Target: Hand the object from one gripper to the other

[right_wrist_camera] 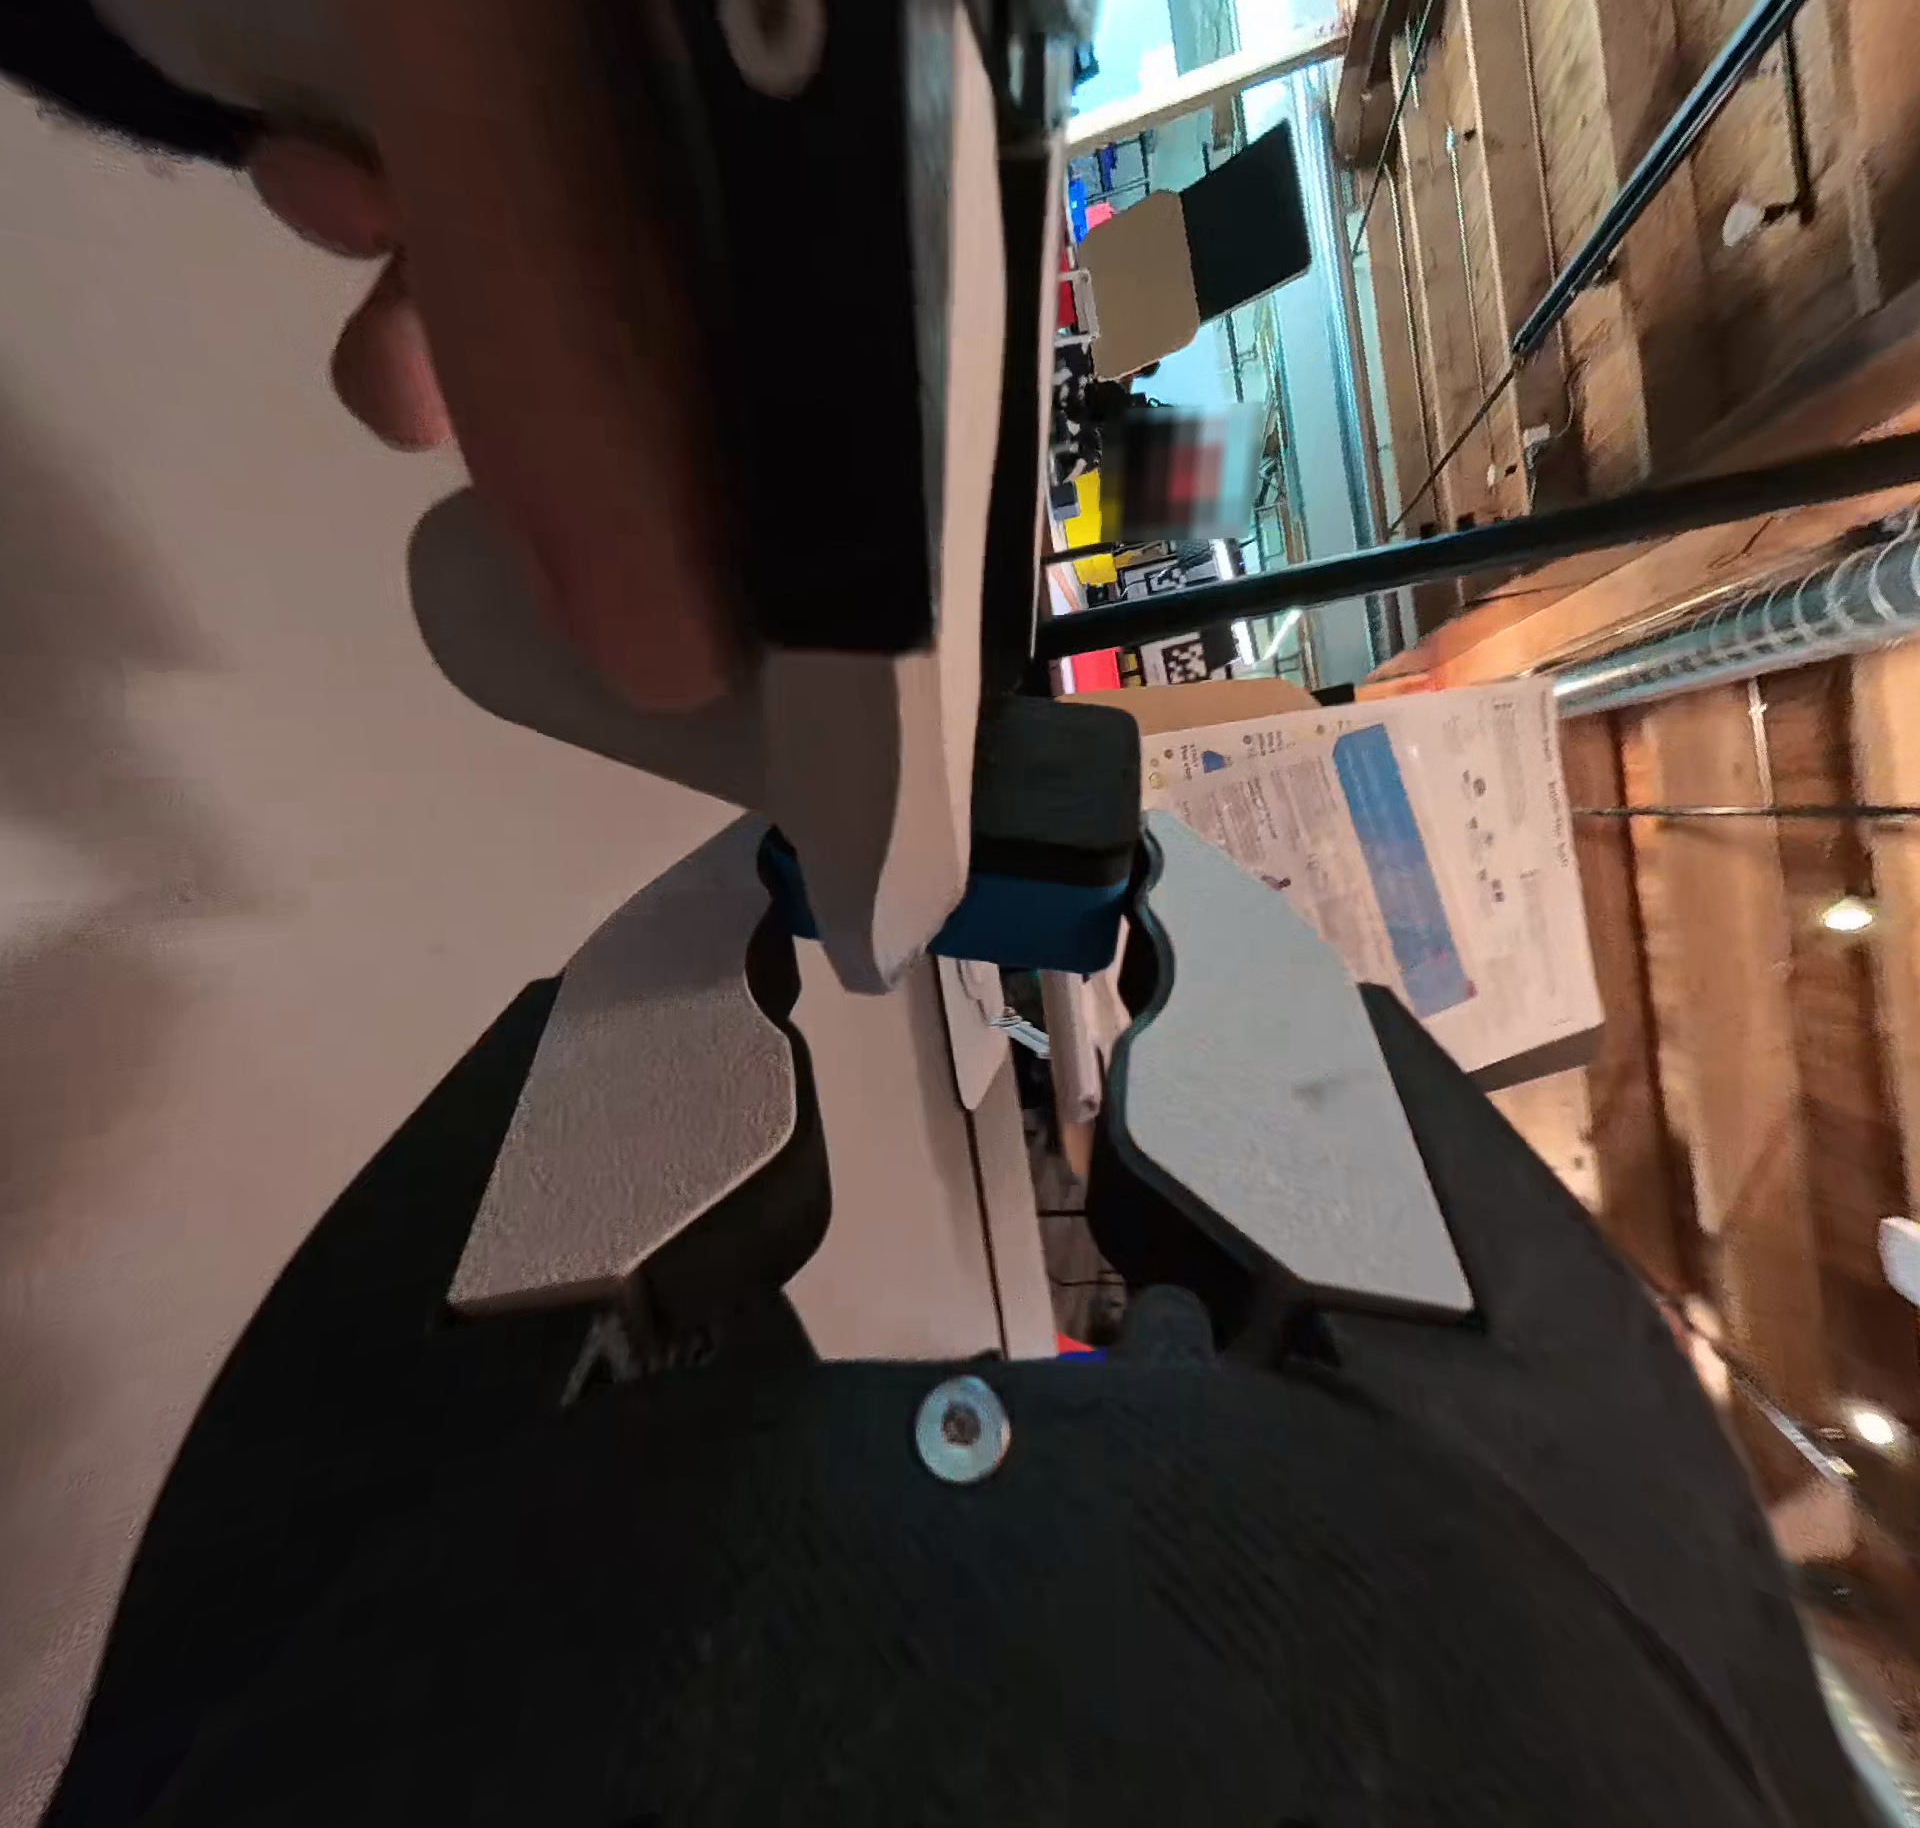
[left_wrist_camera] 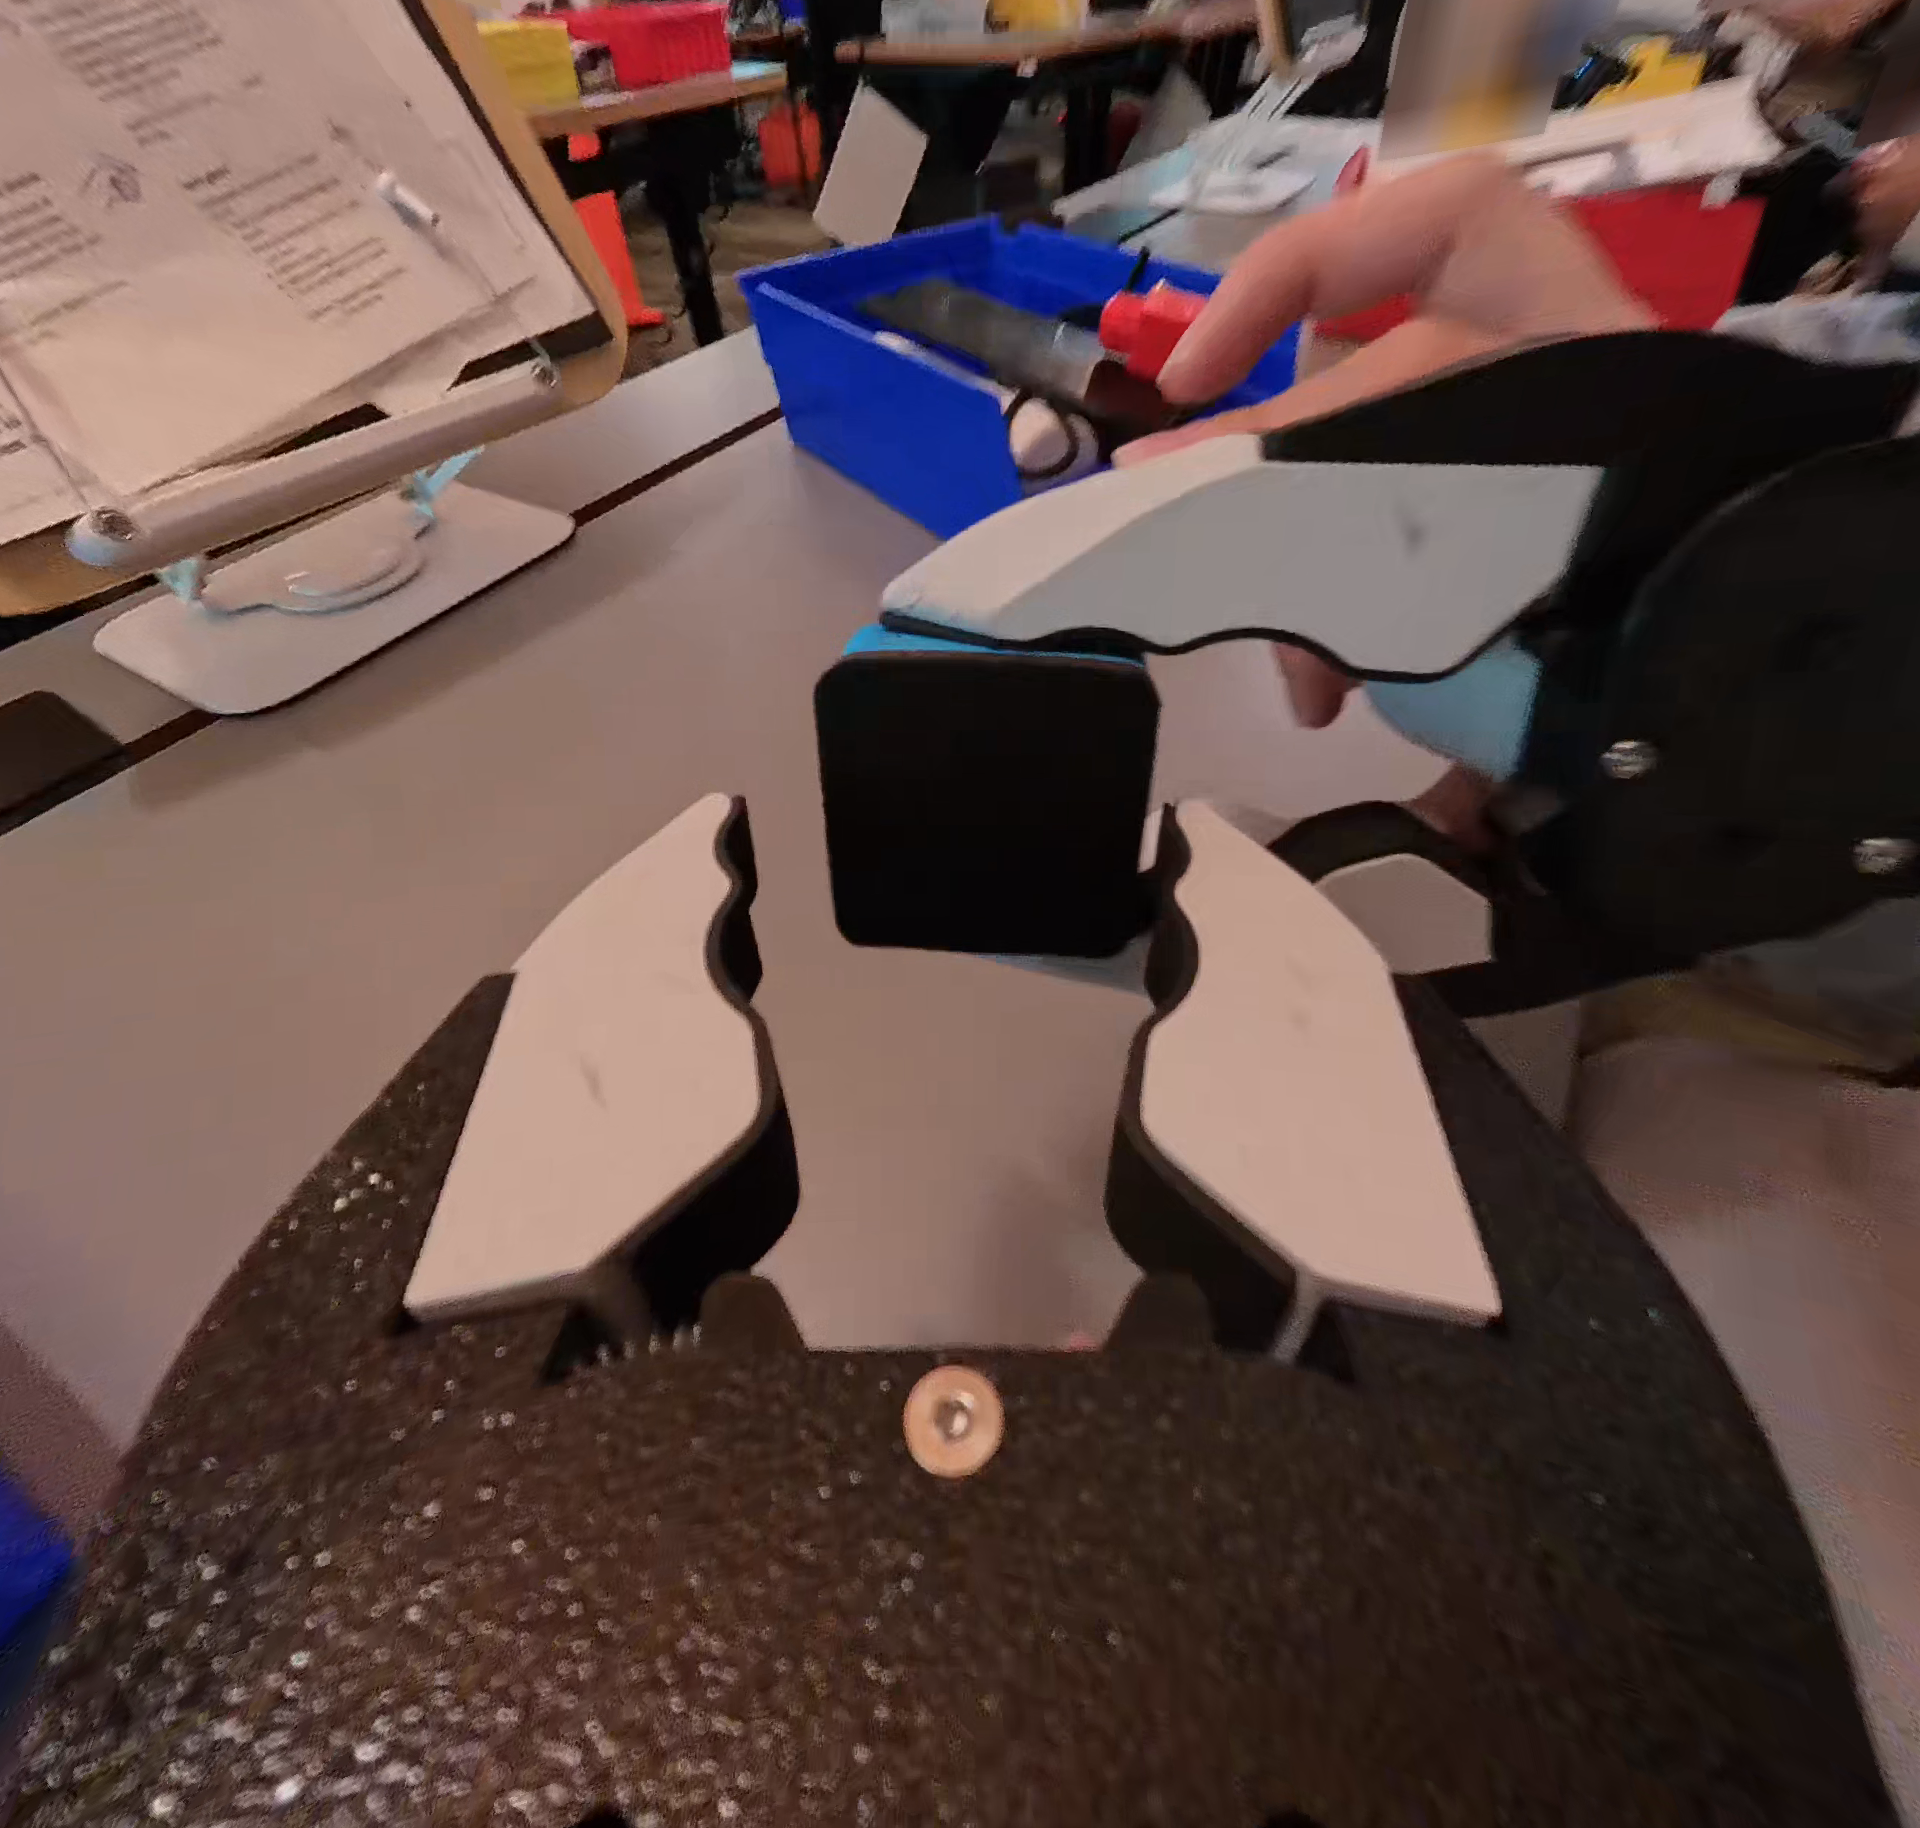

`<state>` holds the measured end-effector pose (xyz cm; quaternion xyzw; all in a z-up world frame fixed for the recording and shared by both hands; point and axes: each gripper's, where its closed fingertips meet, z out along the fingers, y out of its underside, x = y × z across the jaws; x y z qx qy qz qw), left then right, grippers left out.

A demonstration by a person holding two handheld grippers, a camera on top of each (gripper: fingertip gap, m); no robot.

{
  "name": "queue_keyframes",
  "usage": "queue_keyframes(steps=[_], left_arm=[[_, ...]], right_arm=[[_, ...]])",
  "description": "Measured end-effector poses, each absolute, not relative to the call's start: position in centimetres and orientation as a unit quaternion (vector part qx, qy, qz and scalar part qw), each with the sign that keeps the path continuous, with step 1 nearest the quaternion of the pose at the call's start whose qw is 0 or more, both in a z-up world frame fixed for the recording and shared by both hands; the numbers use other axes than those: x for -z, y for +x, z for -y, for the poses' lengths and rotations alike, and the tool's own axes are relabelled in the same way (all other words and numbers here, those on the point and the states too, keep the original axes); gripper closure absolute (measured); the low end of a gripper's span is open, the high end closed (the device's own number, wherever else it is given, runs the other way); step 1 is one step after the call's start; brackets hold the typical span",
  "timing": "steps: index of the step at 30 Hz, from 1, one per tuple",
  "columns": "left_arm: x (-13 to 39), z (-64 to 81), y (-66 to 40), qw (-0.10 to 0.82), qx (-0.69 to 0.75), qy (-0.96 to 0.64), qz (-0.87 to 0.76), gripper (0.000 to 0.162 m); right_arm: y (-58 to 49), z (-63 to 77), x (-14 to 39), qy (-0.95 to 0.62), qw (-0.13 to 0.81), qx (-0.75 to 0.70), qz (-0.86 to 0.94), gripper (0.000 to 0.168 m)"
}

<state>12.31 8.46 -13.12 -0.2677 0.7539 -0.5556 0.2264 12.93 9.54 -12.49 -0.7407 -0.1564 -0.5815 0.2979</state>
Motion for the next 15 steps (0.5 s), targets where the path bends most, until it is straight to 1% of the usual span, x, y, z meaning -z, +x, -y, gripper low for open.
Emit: queue_keyframes(steps=[1,2,3,5,8,9,10,11,13,15], left_arm=[[13.3,-8.5,12.4,0.234,0.548,-0.266,-0.757,0.089],[13.3,-8.4,12.3,0.236,0.548,-0.258,-0.760,0.094],[13.4,-8.2,12.1,0.237,0.545,-0.249,-0.765,0.103],[13.5,-8.2,12.2,0.245,0.537,-0.247,-0.768,0.106],[13.1,-8.2,11.9,0.220,0.565,-0.227,-0.762,0.107],[12.8,-8.4,11.8,0.217,0.578,-0.219,-0.755,0.107],[12.3,-8.8,11.8,0.218,0.591,-0.211,-0.747,0.107],[11.8,-9.1,11.6,0.216,0.607,-0.199,-0.738,0.107],[10.7,-9.4,10.9,0.214,0.633,-0.168,-0.725,0.107],[9.7,-9.2,9.6,0.226,0.649,-0.105,-0.718,0.107]], right_arm=[[12.9,-9.5,12.5,-0.736,0.286,0.591,0.163,0.108],[13.0,-9.5,12.5,-0.733,0.275,0.600,0.166,0.108],[13.1,-9.5,12.6,-0.733,0.271,0.602,0.166,0.108],[13.3,-9.4,12.7,-0.737,0.277,0.595,0.164,0.108],[12.8,-9.7,12.4,-0.751,0.342,0.546,0.146,0.104],[12.6,-9.7,12.2,-0.761,0.379,0.513,0.121,0.095],[12.3,-9.7,12.0,-0.771,0.419,0.469,0.095,0.077],[11.9,-9.8,11.7,-0.780,0.463,0.415,0.069,0.066],[10.5,-10.0,10.6,-0.780,0.562,0.274,0.014,0.064],[8.8,-10.1,9.2,-0.754,0.650,0.079,-0.051,0.061]])
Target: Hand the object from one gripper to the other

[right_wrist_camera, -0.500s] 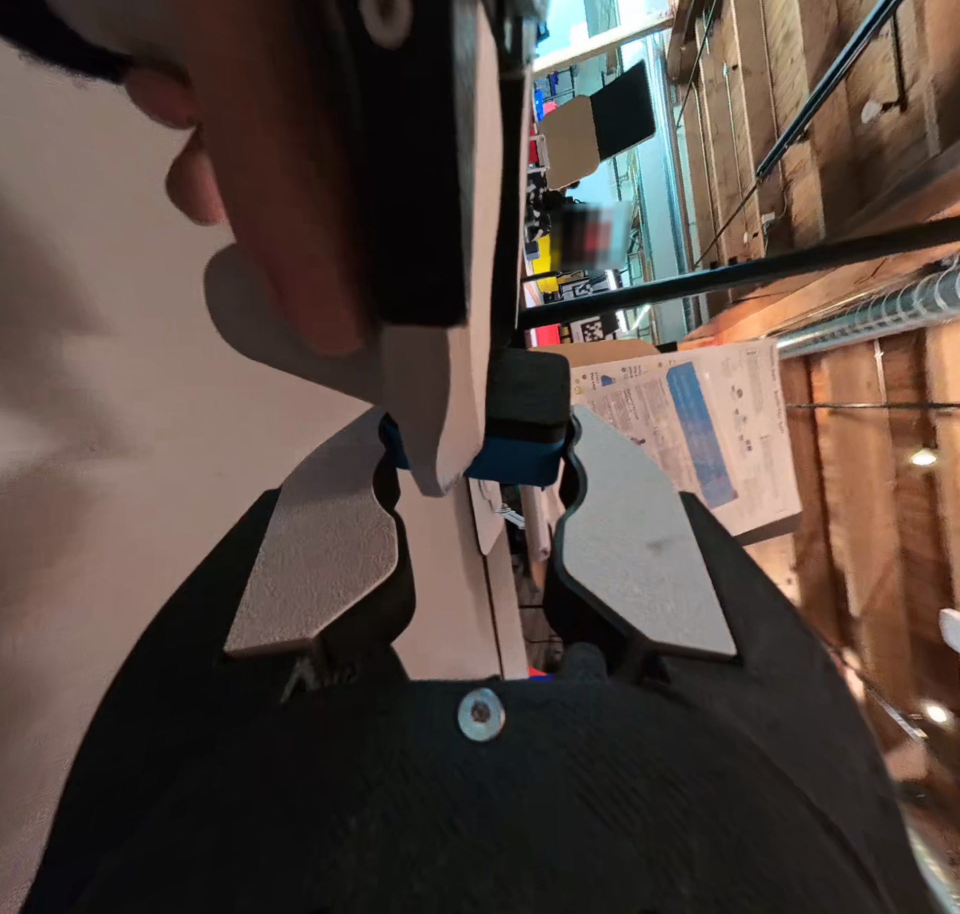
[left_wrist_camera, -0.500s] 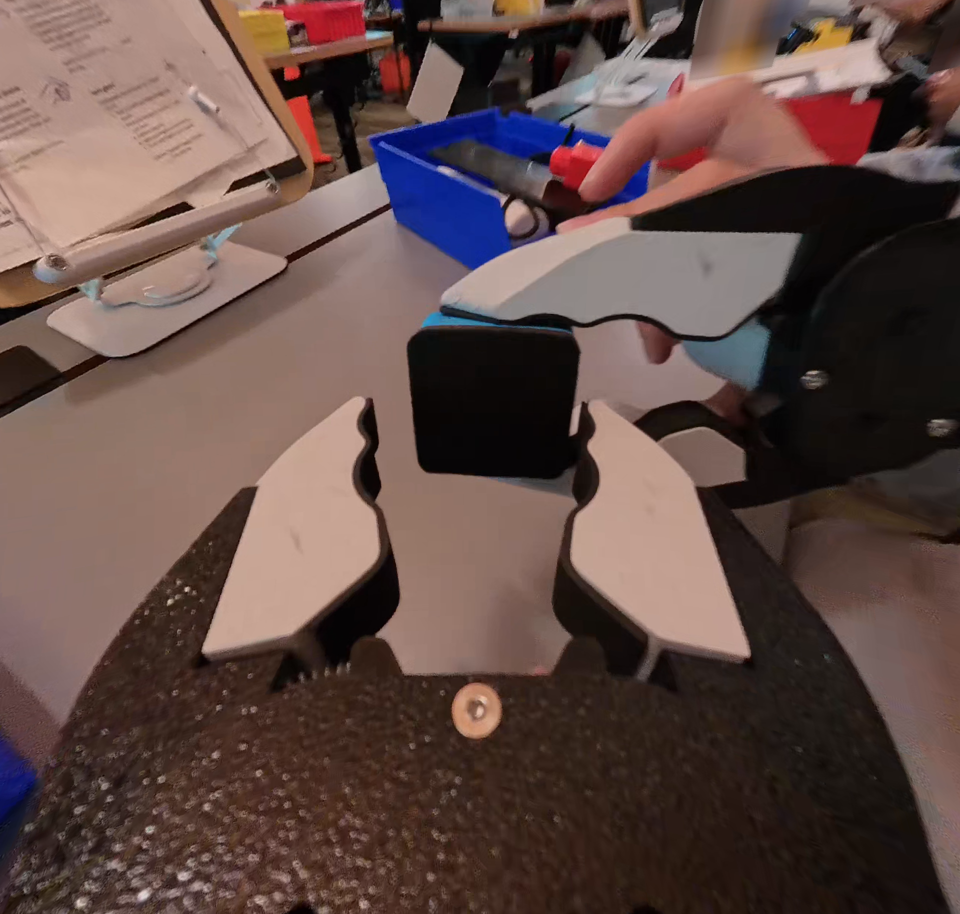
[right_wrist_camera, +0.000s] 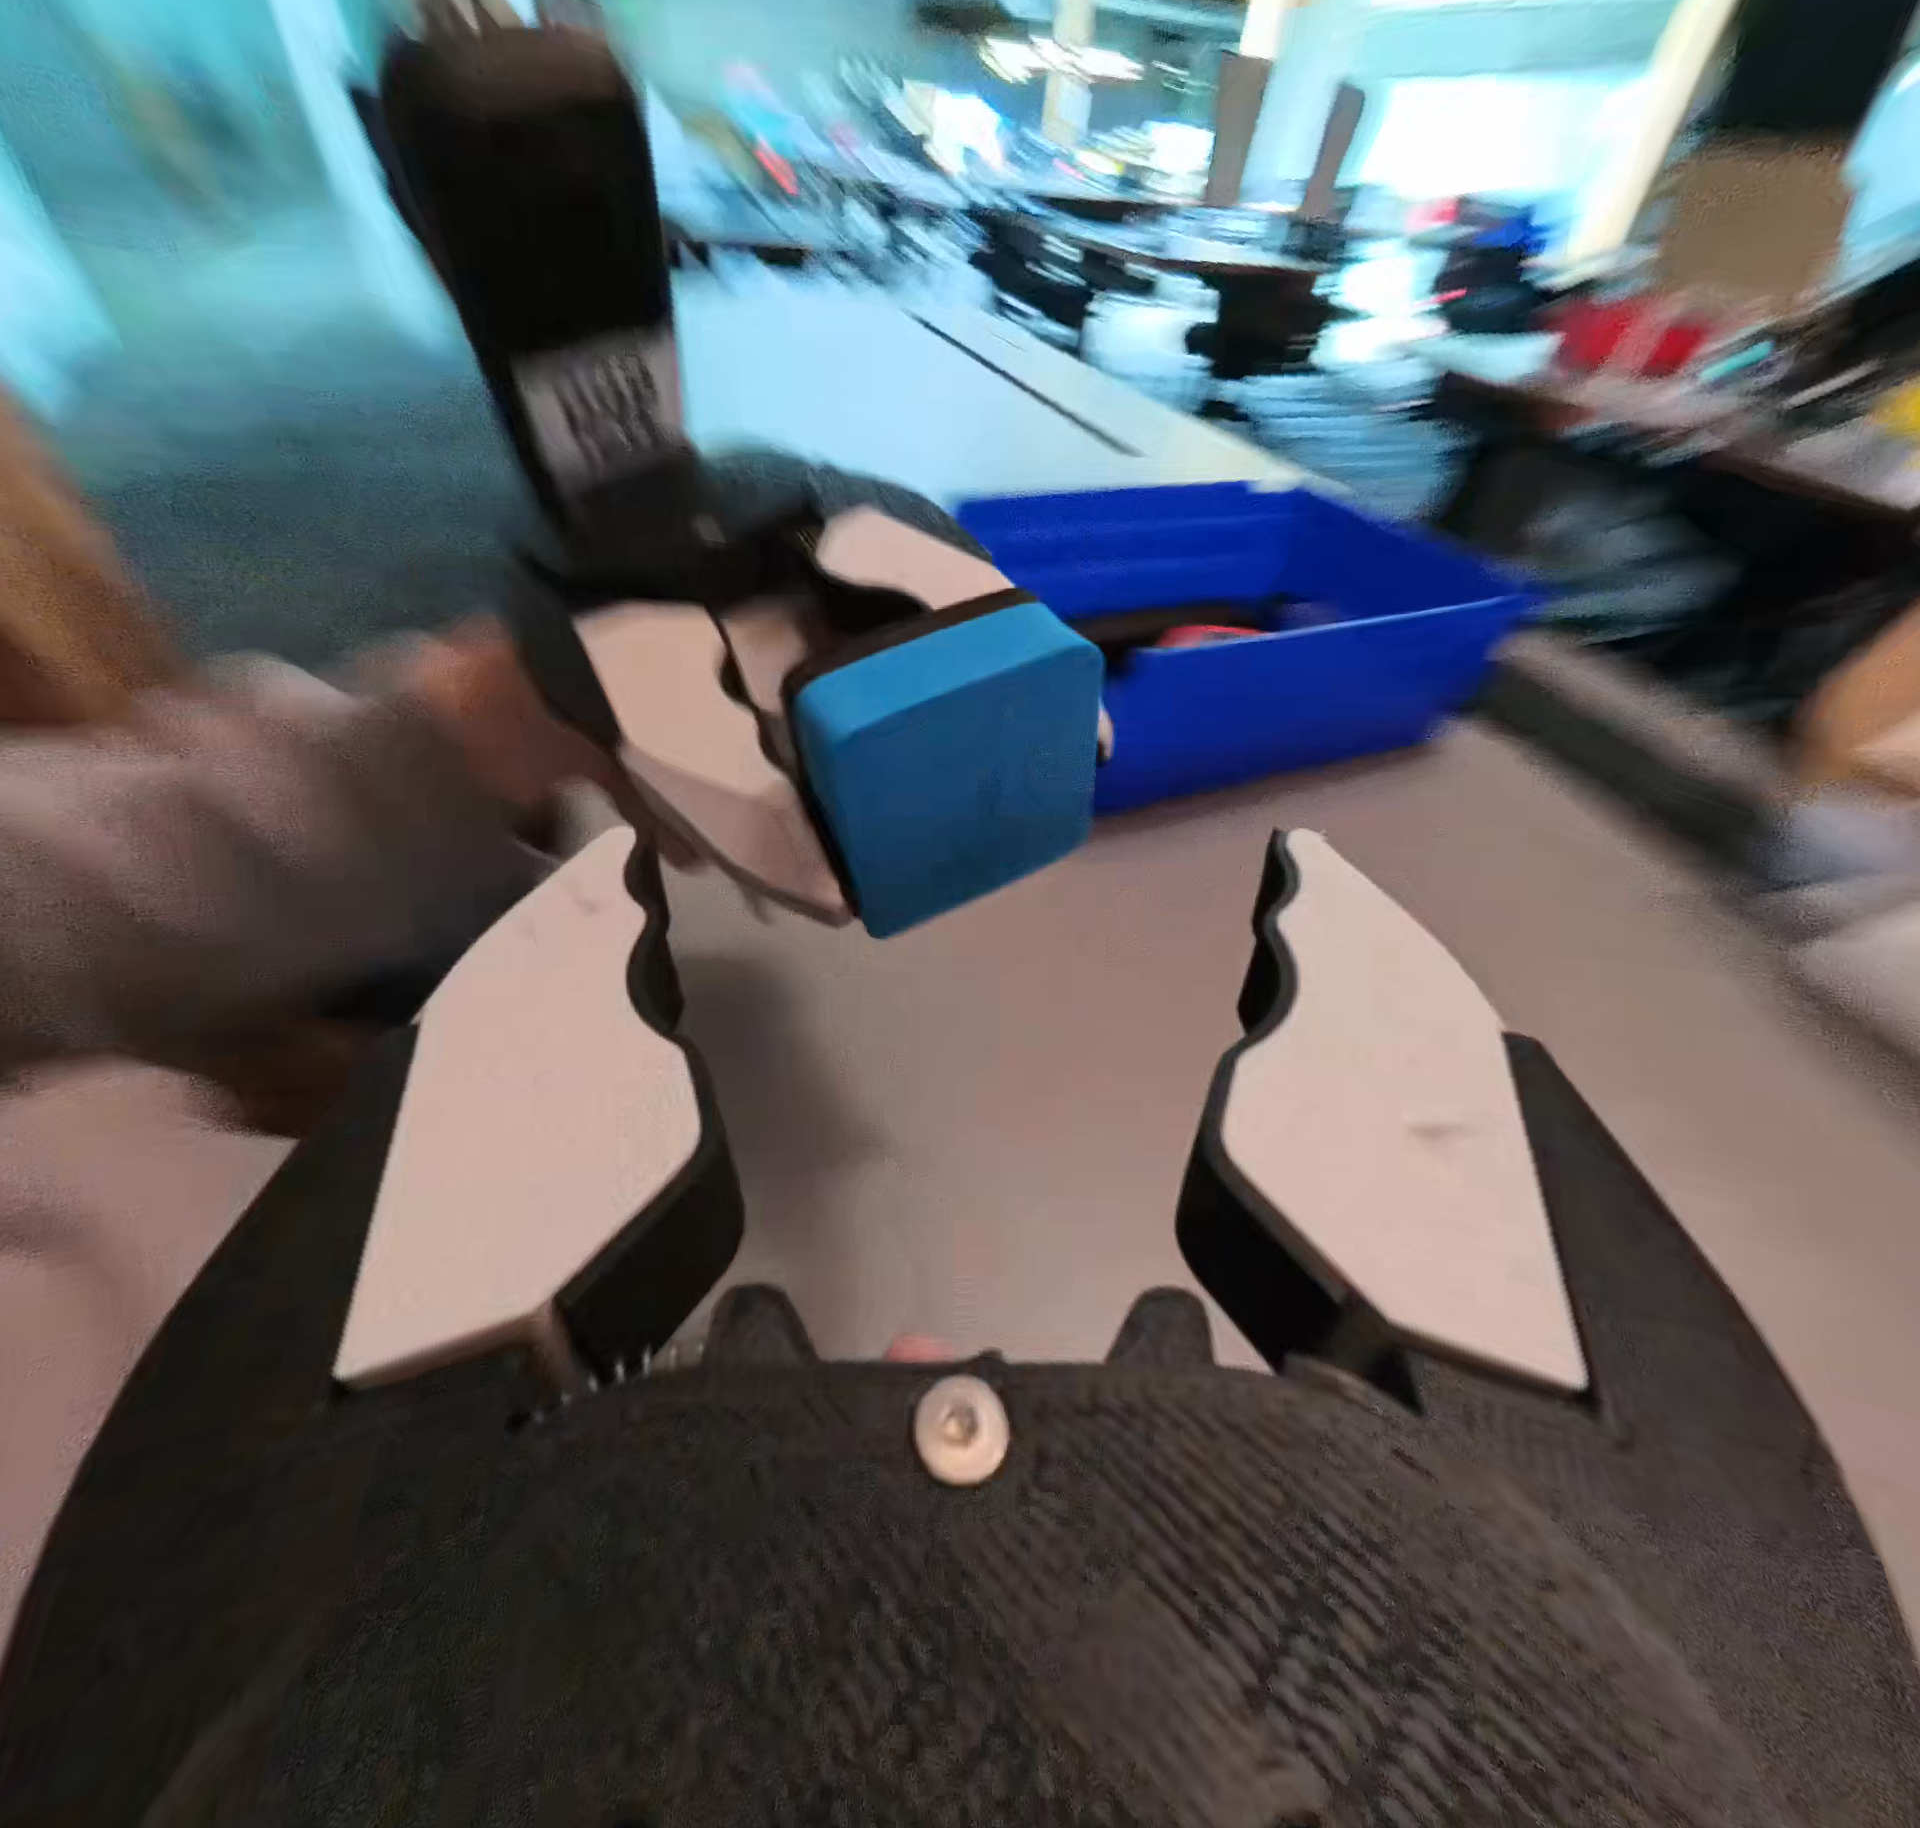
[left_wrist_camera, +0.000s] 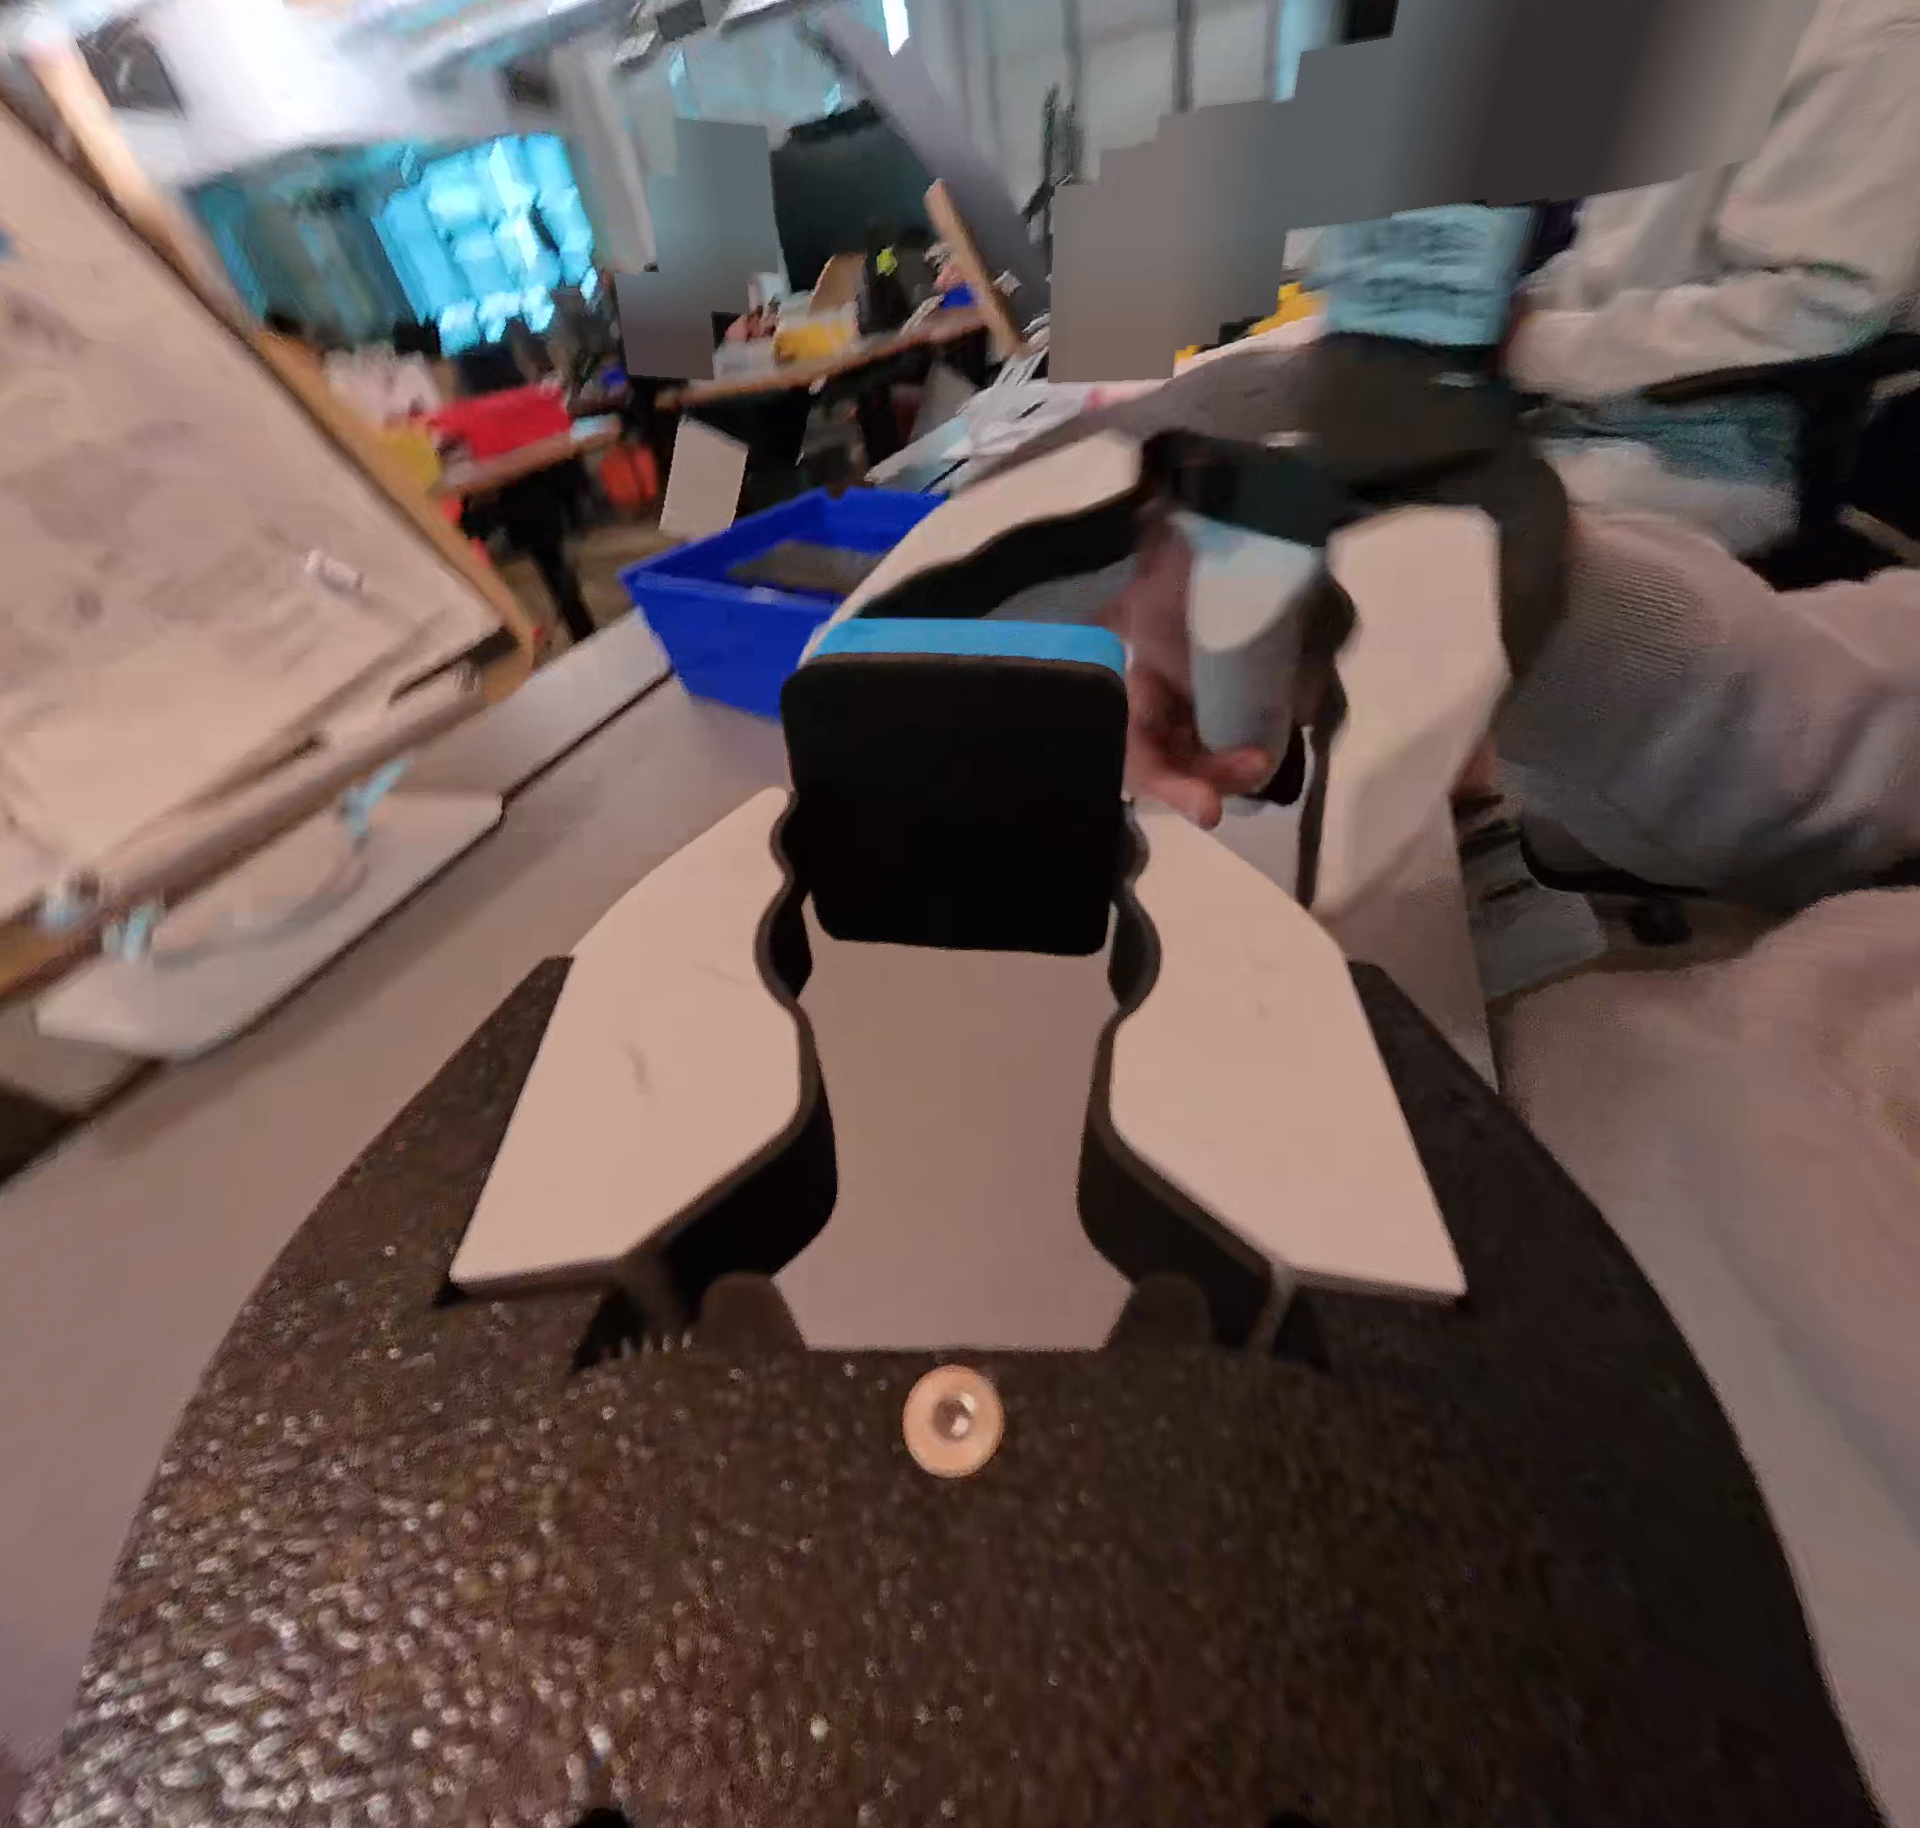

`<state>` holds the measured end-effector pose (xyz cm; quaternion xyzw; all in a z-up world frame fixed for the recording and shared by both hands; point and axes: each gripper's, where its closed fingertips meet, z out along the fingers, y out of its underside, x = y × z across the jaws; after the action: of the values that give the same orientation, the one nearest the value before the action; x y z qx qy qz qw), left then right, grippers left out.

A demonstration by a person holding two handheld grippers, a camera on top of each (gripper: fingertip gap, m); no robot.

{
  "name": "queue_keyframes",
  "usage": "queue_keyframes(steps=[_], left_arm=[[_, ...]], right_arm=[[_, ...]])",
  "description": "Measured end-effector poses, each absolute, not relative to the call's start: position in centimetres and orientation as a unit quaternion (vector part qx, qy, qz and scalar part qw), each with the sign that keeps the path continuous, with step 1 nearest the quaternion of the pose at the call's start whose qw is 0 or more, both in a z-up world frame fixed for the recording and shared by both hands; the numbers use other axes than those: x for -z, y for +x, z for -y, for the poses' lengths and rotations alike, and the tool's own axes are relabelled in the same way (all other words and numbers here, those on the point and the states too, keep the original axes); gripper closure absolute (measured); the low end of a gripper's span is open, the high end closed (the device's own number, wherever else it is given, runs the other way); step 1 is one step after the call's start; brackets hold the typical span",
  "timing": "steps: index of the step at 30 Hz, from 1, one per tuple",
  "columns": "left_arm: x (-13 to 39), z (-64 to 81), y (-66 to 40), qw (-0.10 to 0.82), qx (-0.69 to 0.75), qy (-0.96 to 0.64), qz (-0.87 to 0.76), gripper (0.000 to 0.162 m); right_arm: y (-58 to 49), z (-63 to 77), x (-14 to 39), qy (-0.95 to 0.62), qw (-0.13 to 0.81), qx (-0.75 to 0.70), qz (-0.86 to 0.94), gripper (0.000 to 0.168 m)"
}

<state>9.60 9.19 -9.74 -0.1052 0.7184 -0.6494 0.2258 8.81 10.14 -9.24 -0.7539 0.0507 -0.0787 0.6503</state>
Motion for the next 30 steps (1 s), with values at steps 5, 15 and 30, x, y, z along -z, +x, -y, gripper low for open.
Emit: queue_keyframes(steps=[5,15,30], left_arm=[[8.7,-8.4,6.4,0.283,0.658,0.056,-0.695,0.107],[10.1,-8.0,6.7,0.352,0.609,0.114,-0.701,0.107],[10.1,-9.5,8.7,0.182,0.612,-0.156,-0.754,0.088]], right_arm=[[4.6,-9.8,7.7,-0.655,0.672,-0.332,-0.096,0.086],[3.9,-11.3,9.8,-0.654,0.644,-0.383,-0.098,0.105],[9.9,-9.9,11.3,-0.749,0.551,0.326,0.172,0.106]])
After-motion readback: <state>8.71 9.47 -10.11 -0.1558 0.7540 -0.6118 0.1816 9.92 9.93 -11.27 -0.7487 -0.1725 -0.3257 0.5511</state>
